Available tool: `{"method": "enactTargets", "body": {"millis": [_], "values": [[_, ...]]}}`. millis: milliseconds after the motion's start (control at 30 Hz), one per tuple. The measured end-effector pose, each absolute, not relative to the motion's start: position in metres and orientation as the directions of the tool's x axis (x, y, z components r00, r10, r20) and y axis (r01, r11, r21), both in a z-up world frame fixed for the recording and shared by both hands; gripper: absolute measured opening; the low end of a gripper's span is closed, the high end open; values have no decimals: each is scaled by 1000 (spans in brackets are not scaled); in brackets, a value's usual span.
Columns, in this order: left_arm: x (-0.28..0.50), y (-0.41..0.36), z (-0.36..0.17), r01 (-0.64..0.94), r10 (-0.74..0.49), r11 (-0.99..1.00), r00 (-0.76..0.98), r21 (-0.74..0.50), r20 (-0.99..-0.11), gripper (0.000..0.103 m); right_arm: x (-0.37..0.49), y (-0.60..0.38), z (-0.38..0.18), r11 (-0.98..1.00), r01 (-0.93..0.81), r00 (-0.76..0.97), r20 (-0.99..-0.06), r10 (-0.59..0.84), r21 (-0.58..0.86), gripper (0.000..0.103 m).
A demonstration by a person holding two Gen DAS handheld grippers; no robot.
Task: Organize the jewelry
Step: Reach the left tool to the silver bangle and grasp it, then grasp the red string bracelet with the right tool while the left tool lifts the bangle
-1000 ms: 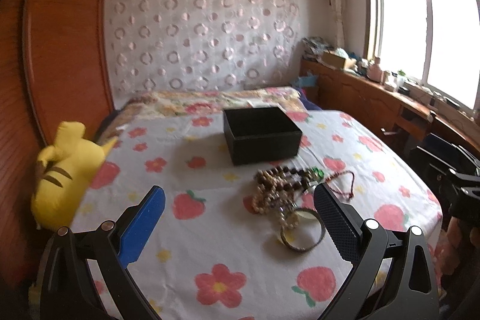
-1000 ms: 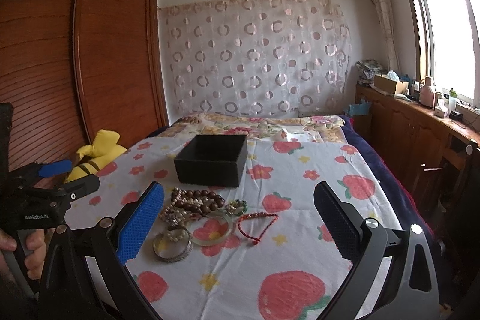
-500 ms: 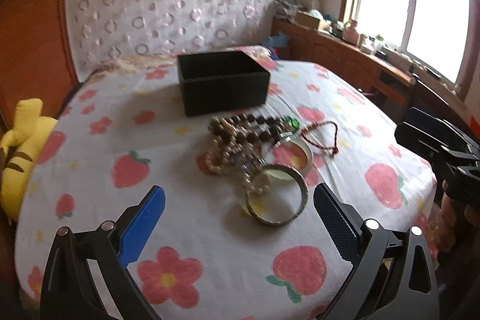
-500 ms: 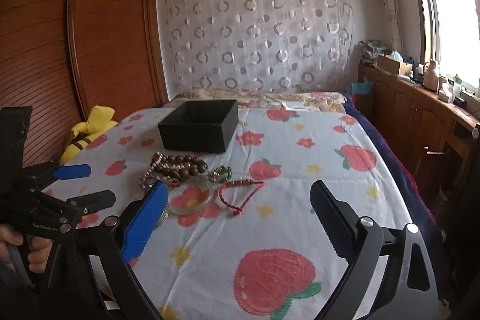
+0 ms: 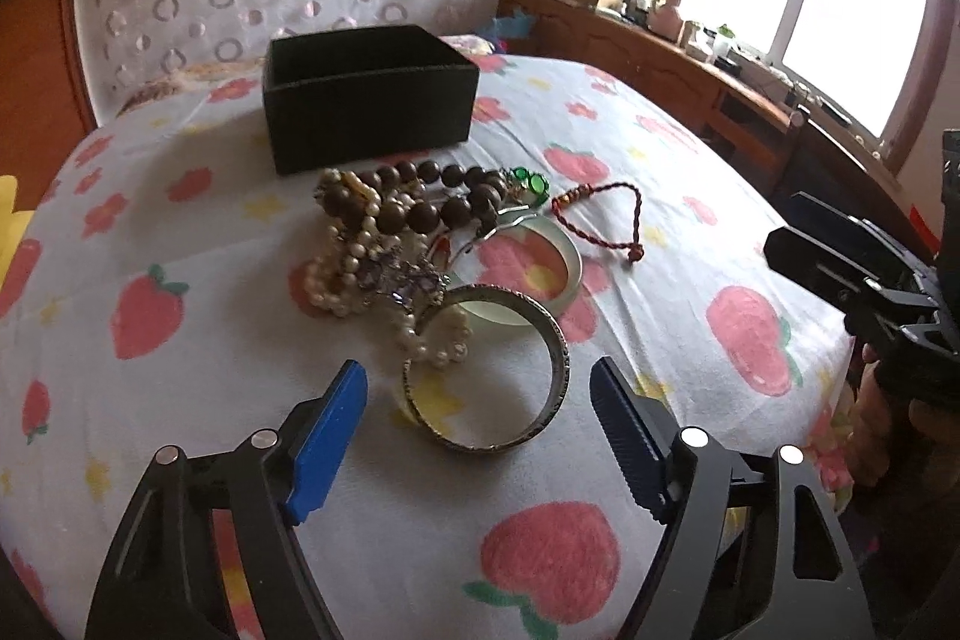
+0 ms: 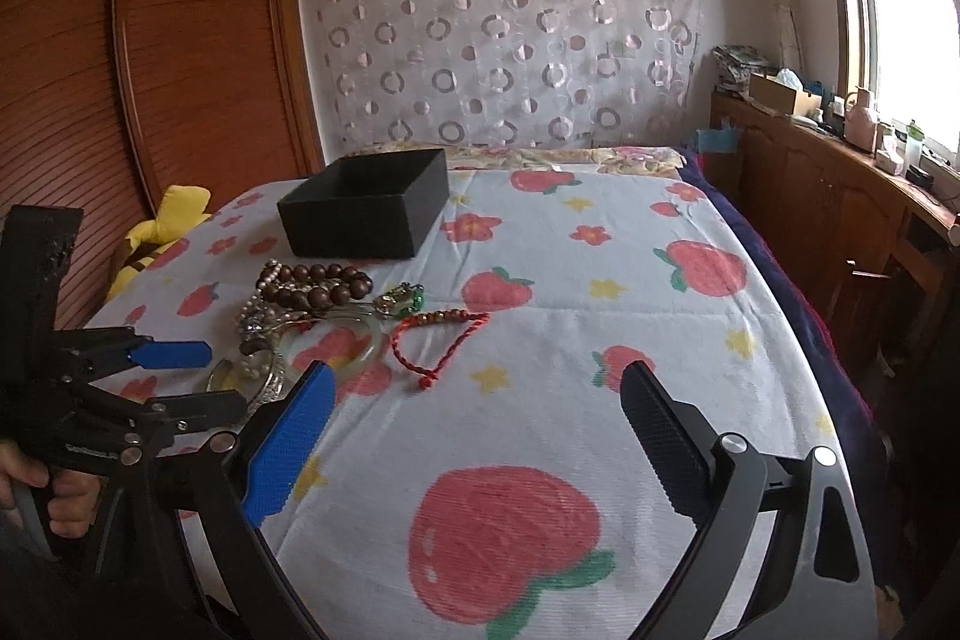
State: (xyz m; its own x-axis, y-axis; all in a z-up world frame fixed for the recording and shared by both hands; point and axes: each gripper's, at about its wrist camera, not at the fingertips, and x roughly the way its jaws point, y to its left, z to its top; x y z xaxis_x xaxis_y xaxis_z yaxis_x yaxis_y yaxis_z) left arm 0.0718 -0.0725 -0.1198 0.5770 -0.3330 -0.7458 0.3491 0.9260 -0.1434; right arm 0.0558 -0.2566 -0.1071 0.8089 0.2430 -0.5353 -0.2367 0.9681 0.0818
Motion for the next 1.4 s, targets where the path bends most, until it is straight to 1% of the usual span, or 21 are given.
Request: {"method": "enactTargets", "body": {"millis": [167,233,300,500,567,733,767,833,867,933,1067,1267,1300,1333,1367,1400], "values": [[74,-80,-123,356,-320,927,582,-119,-748,72,56,-260,-109,970,-231,809,-537,238,82,97],[74,-83,-124,354,-293,932,597,-82,-747,55,56,-261,-109,969,-232,807,-540,239,83,97],[72,-82,-123,357,-294,931,601,-79,-744,55,57,-260,-110,968,-236,803,-545,241,79,97],[64,-69,-119,363,-332,924,593,-124,-733,55,64,-256,-110,962,-264,788,-560,257,70,97],[60,-62,-116,360,-346,922,596,-143,-724,55,69,-254,-110,954,-288,774,-569,279,77,90],[52,-54,-108,360,-363,919,617,-160,-699,55,89,-246,-114,935,-345,722,-611,324,88,64],[50,-53,-106,361,-364,919,622,-158,-693,55,94,-243,-116,931,-355,709,-626,325,82,62],[48,-52,-102,362,-364,919,633,-155,-683,55,104,-239,-119,924,-374,682,-652,331,78,52],[47,-51,-100,361,-364,920,639,-155,-678,55,110,-236,-122,922,-380,669,-666,331,76,50],[45,-48,-97,357,-363,922,652,-153,-666,55,119,-234,-126,921,-381,644,-691,328,81,40],[45,-44,-93,344,-358,926,668,-156,-652,55,135,-232,-133,918,-380,601,-723,340,116,39],[47,-37,-88,326,-344,933,688,-152,-639,55,150,-228,-139,927,-355,580,-750,317,117,38],[48,-35,-88,324,-342,934,691,-150,-637,55,152,-229,-139,928,-352,578,-751,319,123,35],[49,-35,-87,323,-340,935,694,-148,-634,55,154,-229,-139,928,-350,577,-752,319,124,27],[51,-34,-85,322,-337,936,698,-144,-632,55,156,-228,-138,927,-352,573,-754,321,127,21],[51,-33,-85,322,-336,936,700,-140,-631,55,157,-229,-138,925,-355,570,-754,326,132,9]]}}
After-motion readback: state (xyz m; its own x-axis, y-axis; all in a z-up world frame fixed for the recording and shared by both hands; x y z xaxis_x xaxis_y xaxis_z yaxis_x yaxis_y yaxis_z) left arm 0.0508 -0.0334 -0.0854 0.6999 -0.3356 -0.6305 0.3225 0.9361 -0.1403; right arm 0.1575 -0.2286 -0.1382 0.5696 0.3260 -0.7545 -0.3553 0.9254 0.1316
